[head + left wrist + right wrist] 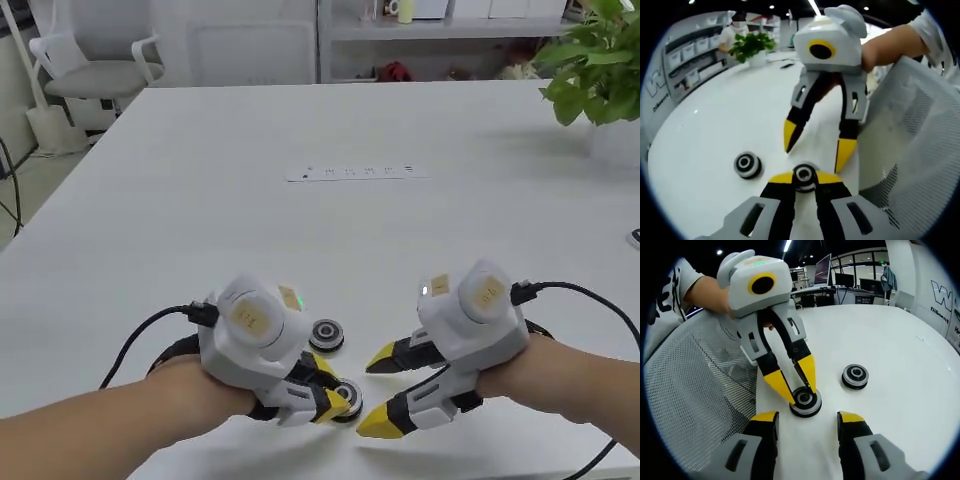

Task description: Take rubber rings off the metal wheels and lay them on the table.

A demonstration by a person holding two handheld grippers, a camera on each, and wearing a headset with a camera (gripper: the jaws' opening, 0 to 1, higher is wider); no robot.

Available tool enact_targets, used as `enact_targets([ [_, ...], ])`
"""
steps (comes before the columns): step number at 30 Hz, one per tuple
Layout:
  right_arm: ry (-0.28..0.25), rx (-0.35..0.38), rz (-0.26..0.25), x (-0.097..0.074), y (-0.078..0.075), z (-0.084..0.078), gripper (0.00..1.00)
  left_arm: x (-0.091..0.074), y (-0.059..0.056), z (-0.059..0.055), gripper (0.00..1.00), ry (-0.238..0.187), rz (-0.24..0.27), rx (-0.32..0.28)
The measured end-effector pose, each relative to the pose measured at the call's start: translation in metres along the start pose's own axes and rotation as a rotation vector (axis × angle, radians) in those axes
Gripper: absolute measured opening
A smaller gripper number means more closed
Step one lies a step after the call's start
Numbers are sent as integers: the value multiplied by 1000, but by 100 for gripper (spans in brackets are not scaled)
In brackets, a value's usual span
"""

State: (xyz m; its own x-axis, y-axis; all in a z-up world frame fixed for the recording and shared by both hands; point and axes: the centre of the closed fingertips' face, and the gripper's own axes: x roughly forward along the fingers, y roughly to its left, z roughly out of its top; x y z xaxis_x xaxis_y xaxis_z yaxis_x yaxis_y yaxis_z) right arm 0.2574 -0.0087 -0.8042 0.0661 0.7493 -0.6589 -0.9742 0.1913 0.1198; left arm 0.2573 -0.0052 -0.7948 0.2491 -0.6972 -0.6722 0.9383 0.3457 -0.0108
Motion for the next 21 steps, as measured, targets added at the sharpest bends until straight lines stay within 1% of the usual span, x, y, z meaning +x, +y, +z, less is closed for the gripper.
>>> enact_targets([
  [2, 3, -6, 0, 1, 1, 0, 43, 0, 0, 0, 16, -6, 5, -4],
  [7, 0, -4, 5, 2, 1, 2, 39, 0, 1, 0, 14, -19, 19, -5],
  [13, -7, 5, 16, 4, 3, 6, 33, 0, 1, 0, 14, -23, 24, -5],
  [16, -30, 45, 24, 6, 5, 9, 33, 1, 2, 0, 14, -25, 26, -4],
  [21, -41, 69, 26, 9, 6, 10, 27, 1, 2, 0, 14, -30, 30, -2],
])
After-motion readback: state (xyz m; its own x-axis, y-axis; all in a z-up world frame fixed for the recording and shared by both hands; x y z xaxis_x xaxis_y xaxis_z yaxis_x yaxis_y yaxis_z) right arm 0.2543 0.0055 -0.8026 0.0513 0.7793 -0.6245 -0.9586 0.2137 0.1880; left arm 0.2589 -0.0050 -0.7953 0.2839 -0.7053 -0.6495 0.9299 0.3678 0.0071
